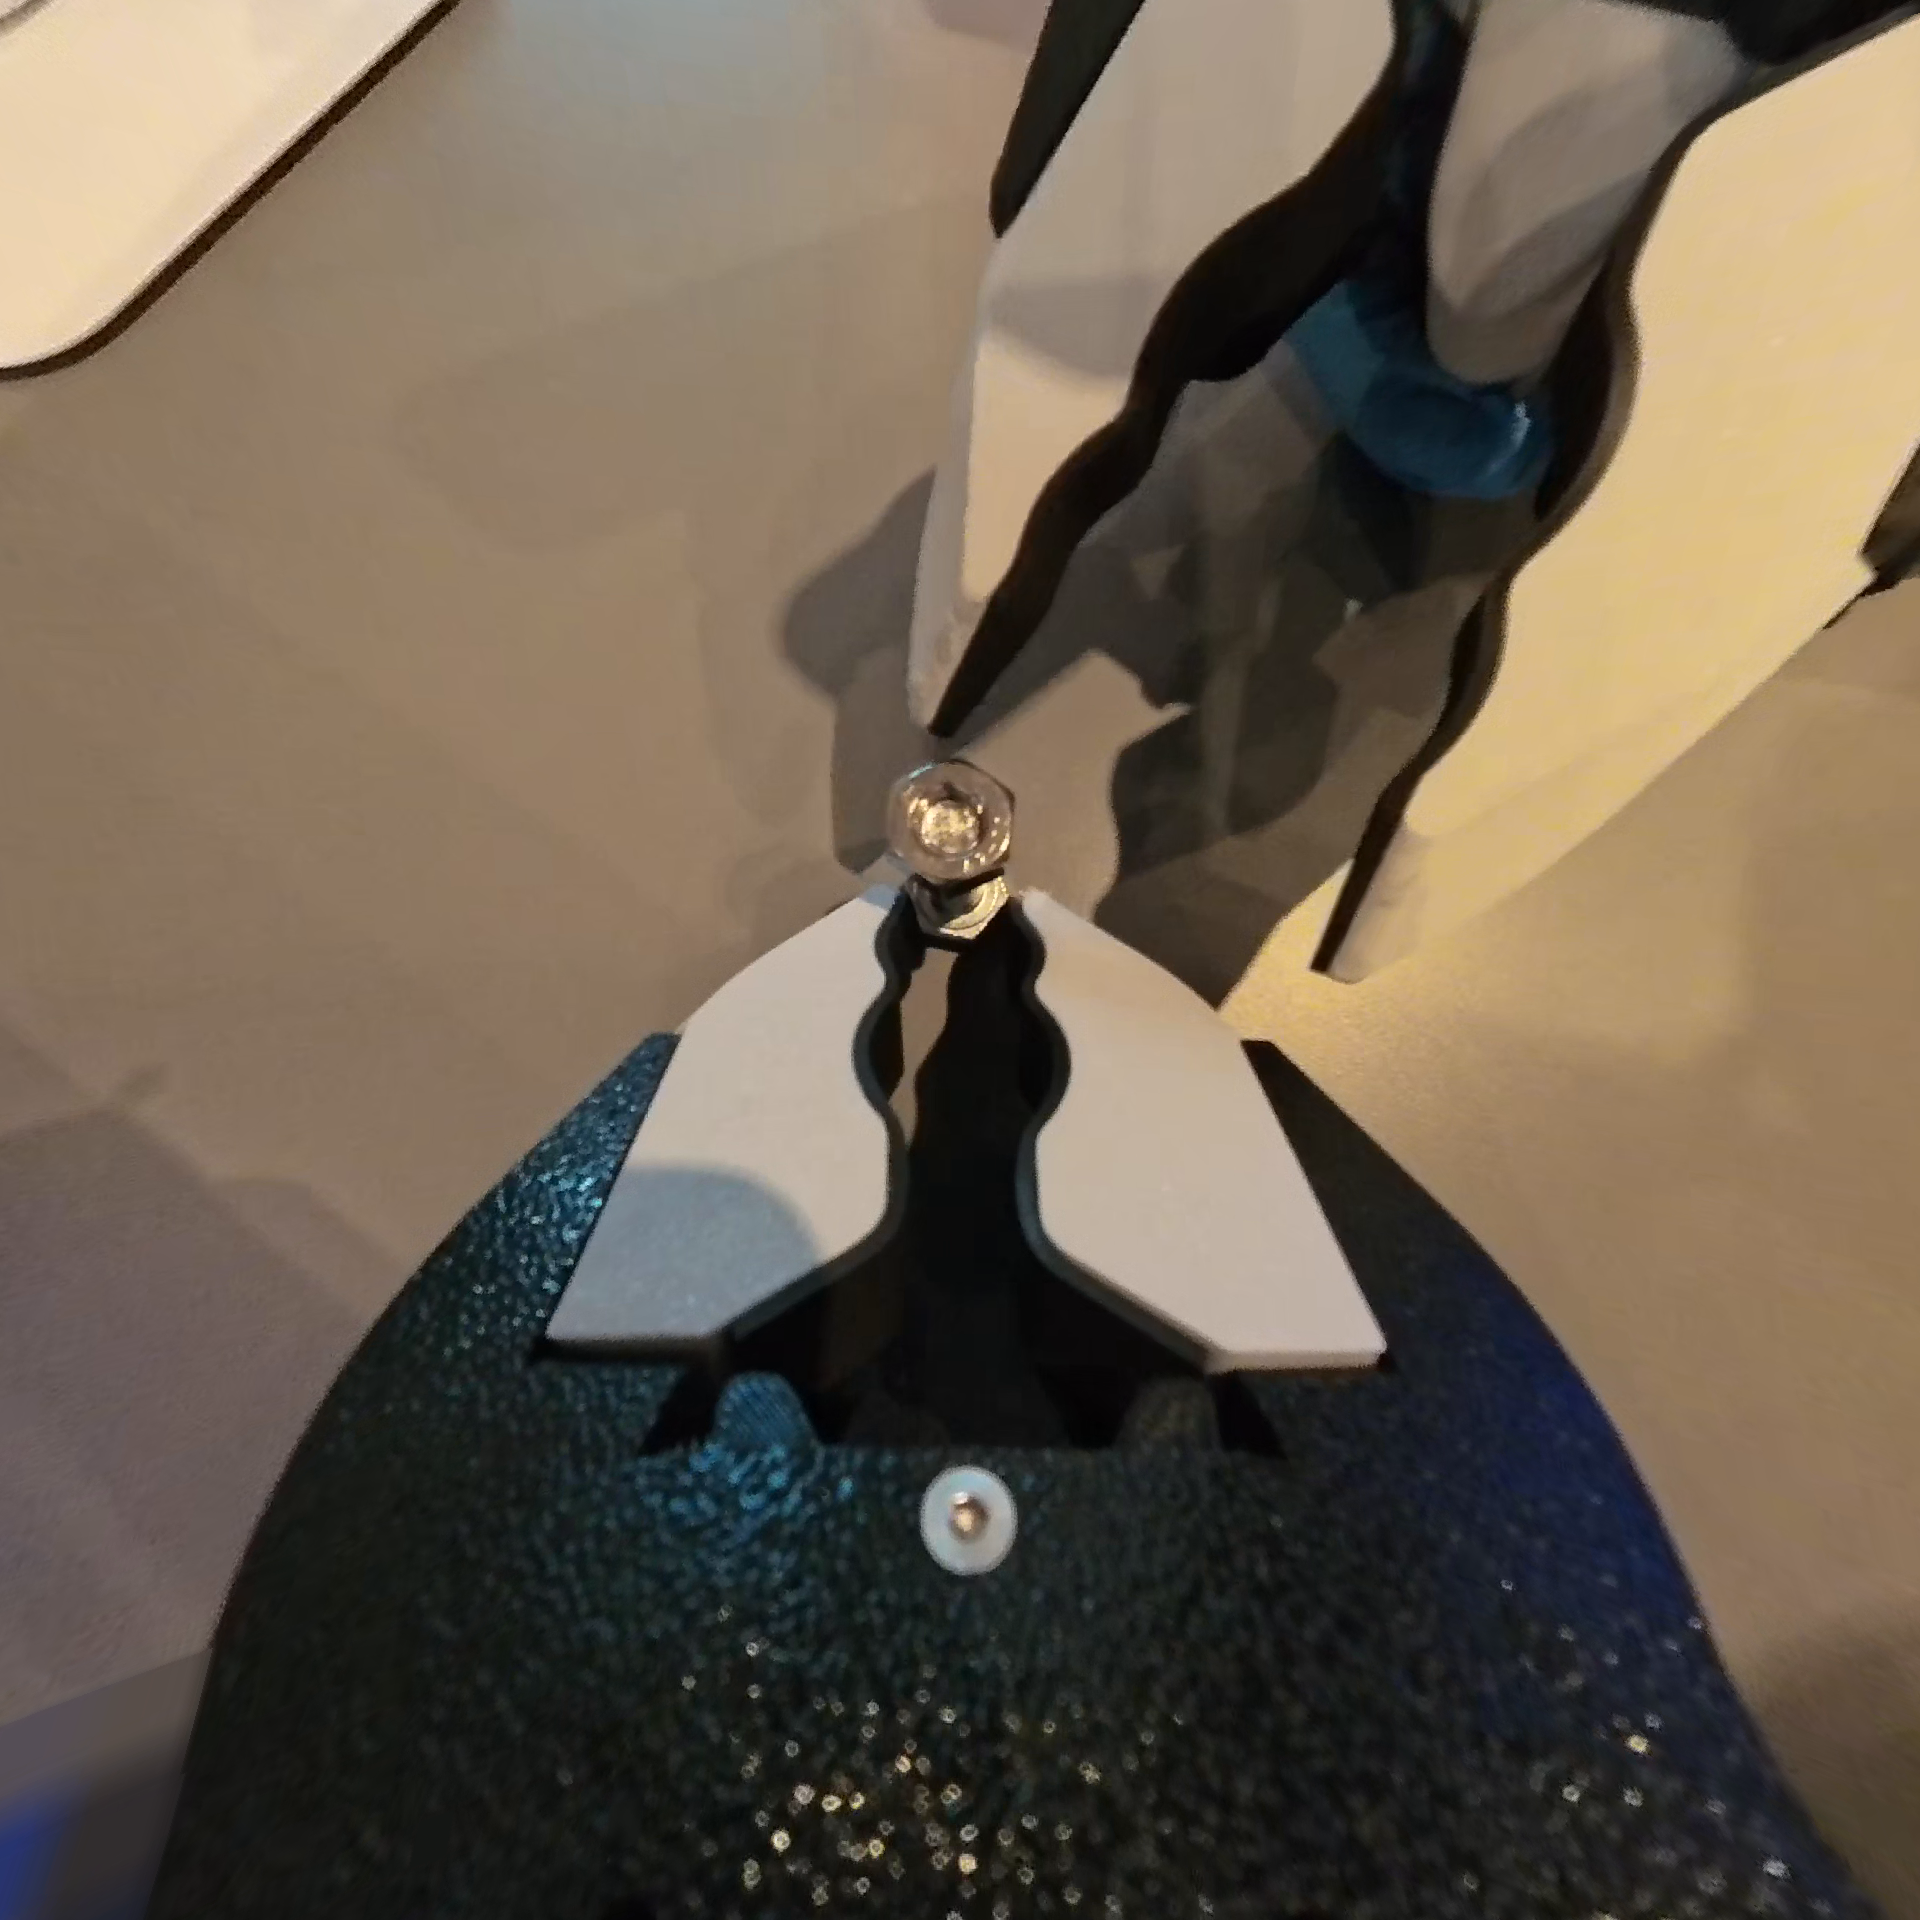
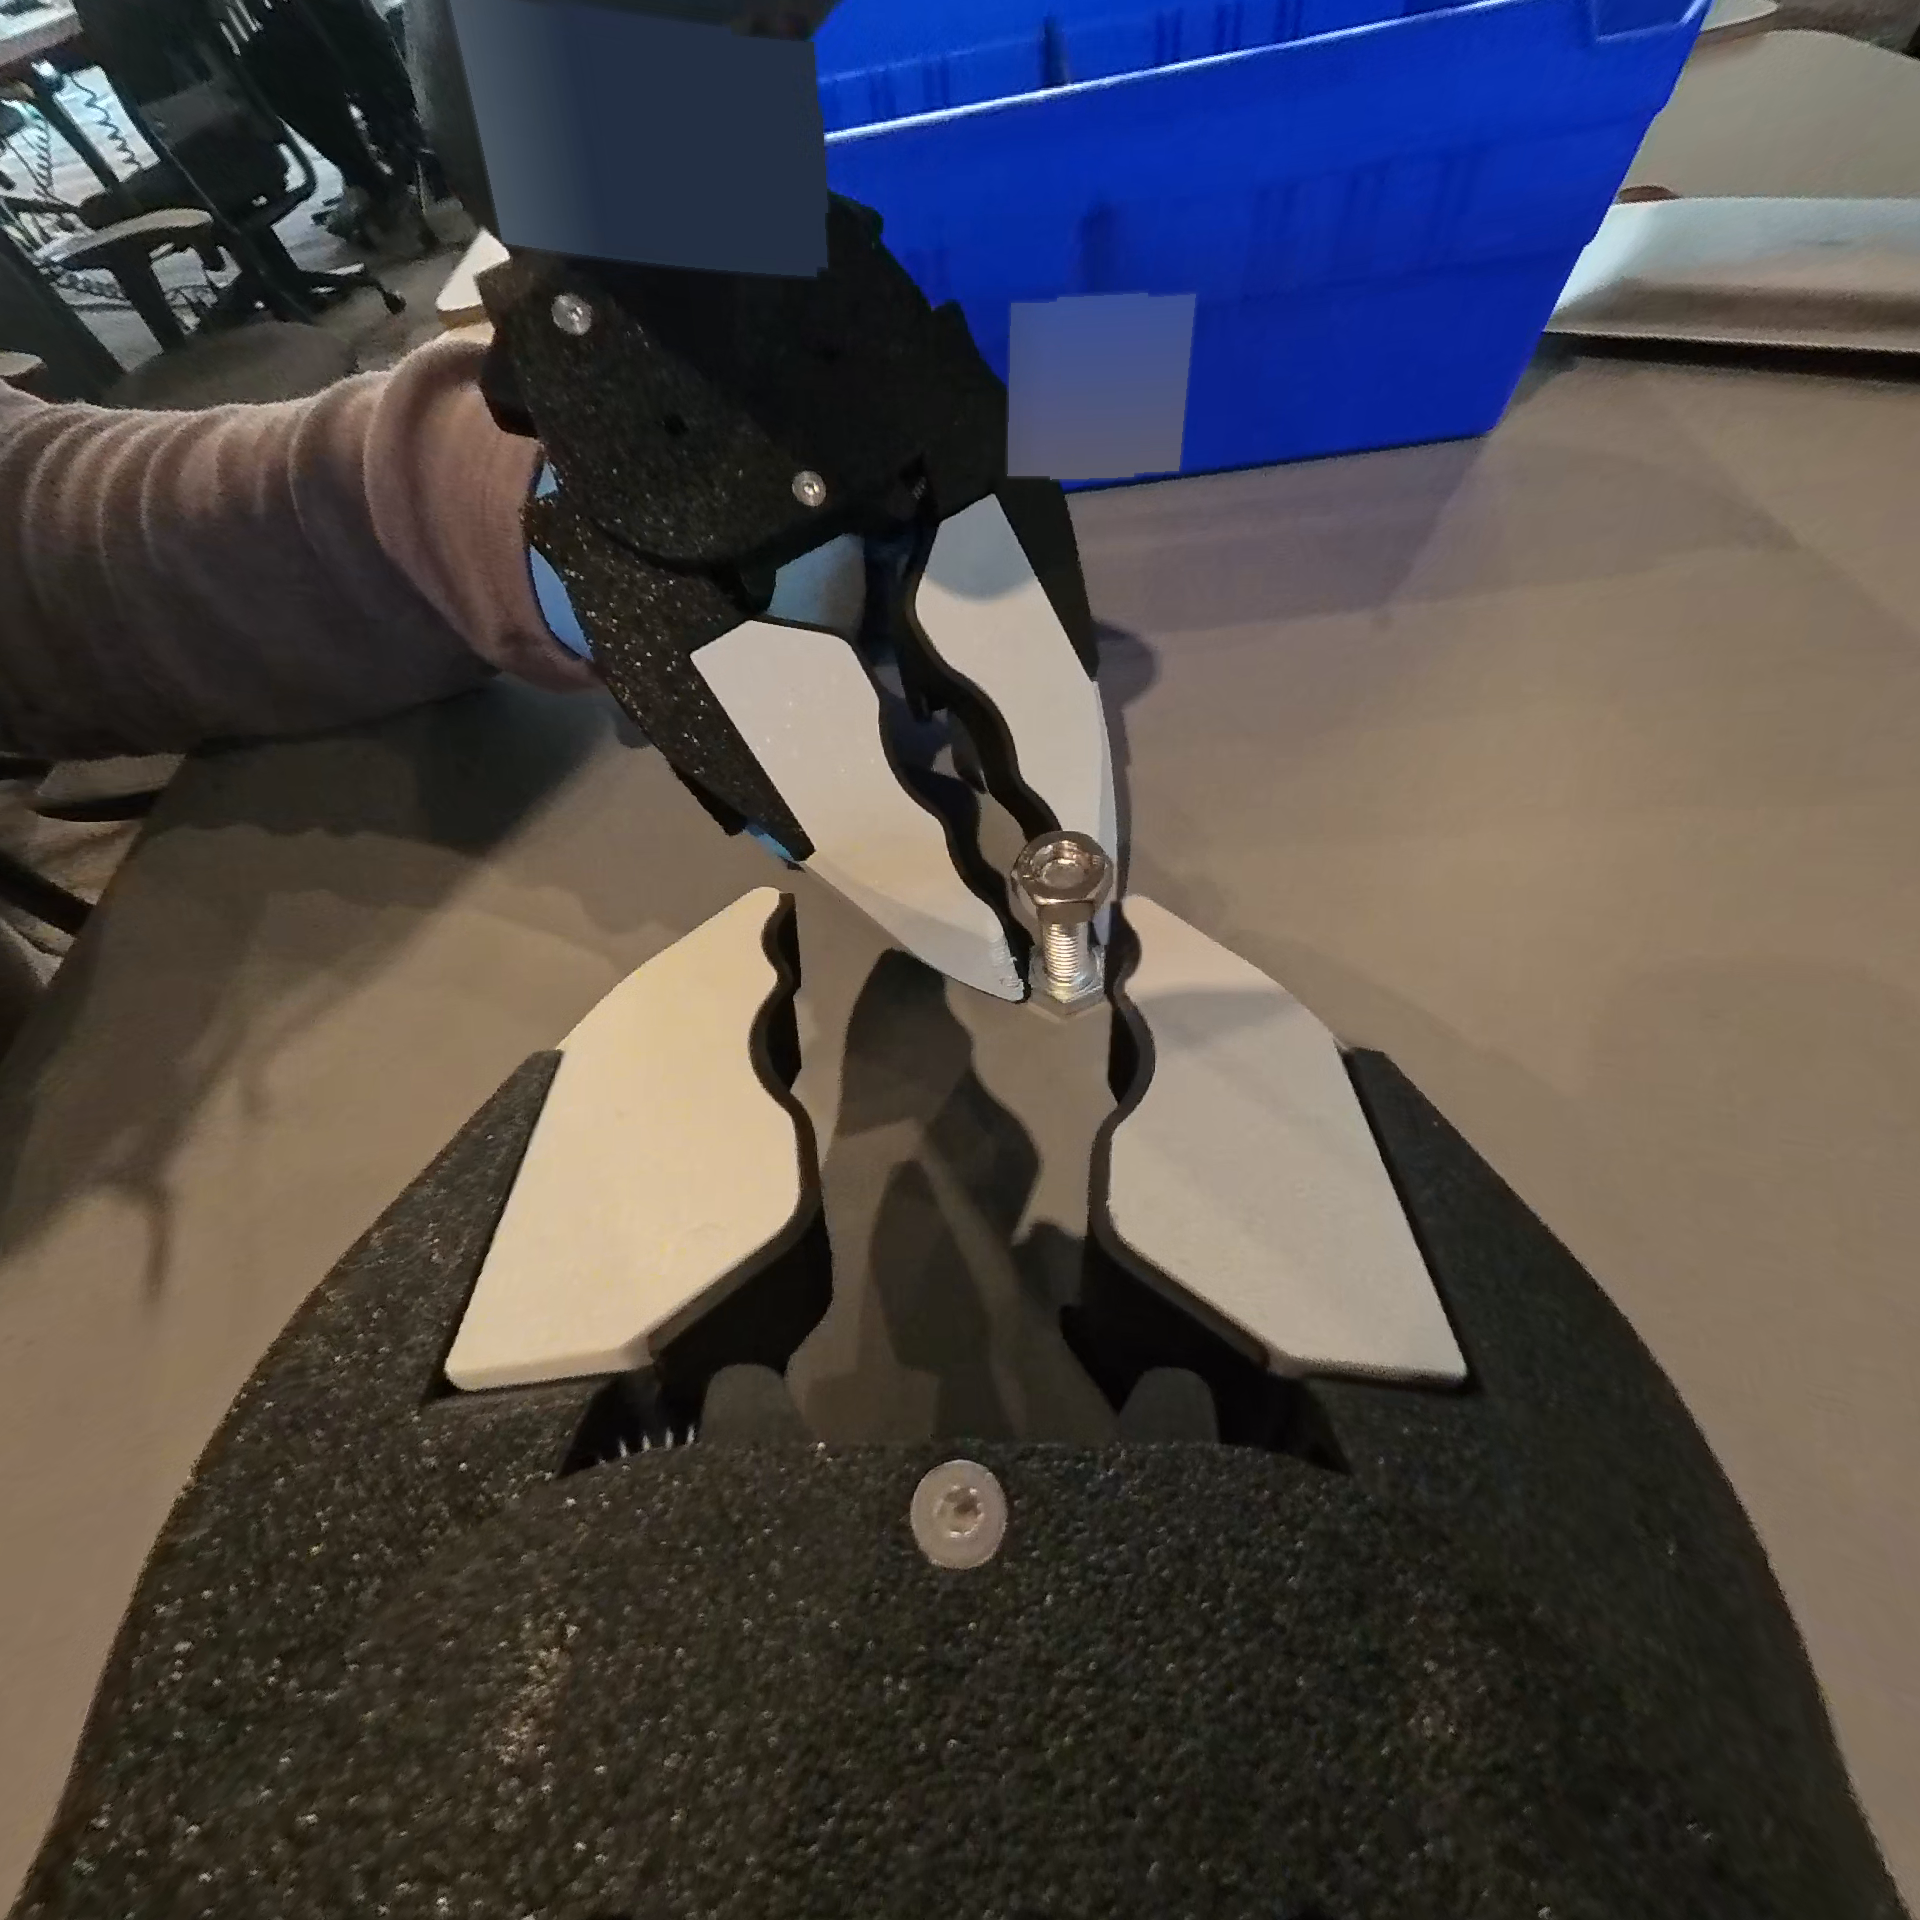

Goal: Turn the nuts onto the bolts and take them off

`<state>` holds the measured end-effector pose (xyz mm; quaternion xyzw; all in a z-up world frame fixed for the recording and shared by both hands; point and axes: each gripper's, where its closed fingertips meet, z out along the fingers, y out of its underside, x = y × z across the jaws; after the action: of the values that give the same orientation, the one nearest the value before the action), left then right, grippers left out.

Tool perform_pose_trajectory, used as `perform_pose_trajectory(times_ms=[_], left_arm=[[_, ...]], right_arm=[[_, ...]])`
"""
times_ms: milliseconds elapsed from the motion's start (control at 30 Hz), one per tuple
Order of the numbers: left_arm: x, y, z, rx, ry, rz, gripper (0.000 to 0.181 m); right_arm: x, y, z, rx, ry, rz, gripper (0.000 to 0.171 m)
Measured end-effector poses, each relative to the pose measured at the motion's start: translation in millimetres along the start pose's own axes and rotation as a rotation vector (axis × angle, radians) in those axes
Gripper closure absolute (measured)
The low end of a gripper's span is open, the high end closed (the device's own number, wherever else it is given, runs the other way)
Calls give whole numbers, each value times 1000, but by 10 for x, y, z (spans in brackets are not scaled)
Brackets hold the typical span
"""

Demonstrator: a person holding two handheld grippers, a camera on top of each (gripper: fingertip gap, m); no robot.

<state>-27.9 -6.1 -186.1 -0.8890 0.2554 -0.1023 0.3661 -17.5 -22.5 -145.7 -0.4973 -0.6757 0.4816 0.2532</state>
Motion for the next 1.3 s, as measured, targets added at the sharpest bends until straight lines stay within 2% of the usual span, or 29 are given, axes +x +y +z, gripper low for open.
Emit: perform_pose_trajectory(times_ms=[167, 300, 467, 633, 667, 733, 800, 933, 1067, 1167, 1200, 1300], left_arm=[[1, 1, 1, -1, -1, -1, 165], [0, 1, 2, -1, -1, -1, 165], [0, 0, 3, 0, -1, -1, 165], [-2, -1, 3, 0, -1, -1, 165], [-2, -1, 2, 1, -1, -1, 165], [-2, -3, 3, 1, -2, -2, 165], [-3, -2, 3, 0, -2, -2, 165], [-3, -2, 3, 0, -2, -2, 165], [-2, -3, 3, 0, -2, -2, 165], [-2, -4, 1, 4, -2, -2, 165], [-1, -3, 3, 1, -2, -2, 165], [0, -3, 2, 0, -2, -2, 165]], right_arm=[[-23, -1, 6, -2, -10, -12, 115], [-125, -1, -29, 10, -88, 3, 132], [-10, -54, -42, 49, -21, 31, 125], [9, 9, 20, -10, 11, 8, 120], [-23, 19, 23, -18, -4, -4, 123], [-181, 43, -10, -22, -111, -13, 142], [-235, 30, -36, -8, -165, 22, 141], [-92, -23, -39, 30, -60, 13, 132], [57, -12, 6, 4, 67, -32, 132], [6, 19, 23, -20, 57, -76, 135], [-81, 30, 14, -22, -5, -86, 150], [-64, 18, 6, -11, -8, -49, 141]])
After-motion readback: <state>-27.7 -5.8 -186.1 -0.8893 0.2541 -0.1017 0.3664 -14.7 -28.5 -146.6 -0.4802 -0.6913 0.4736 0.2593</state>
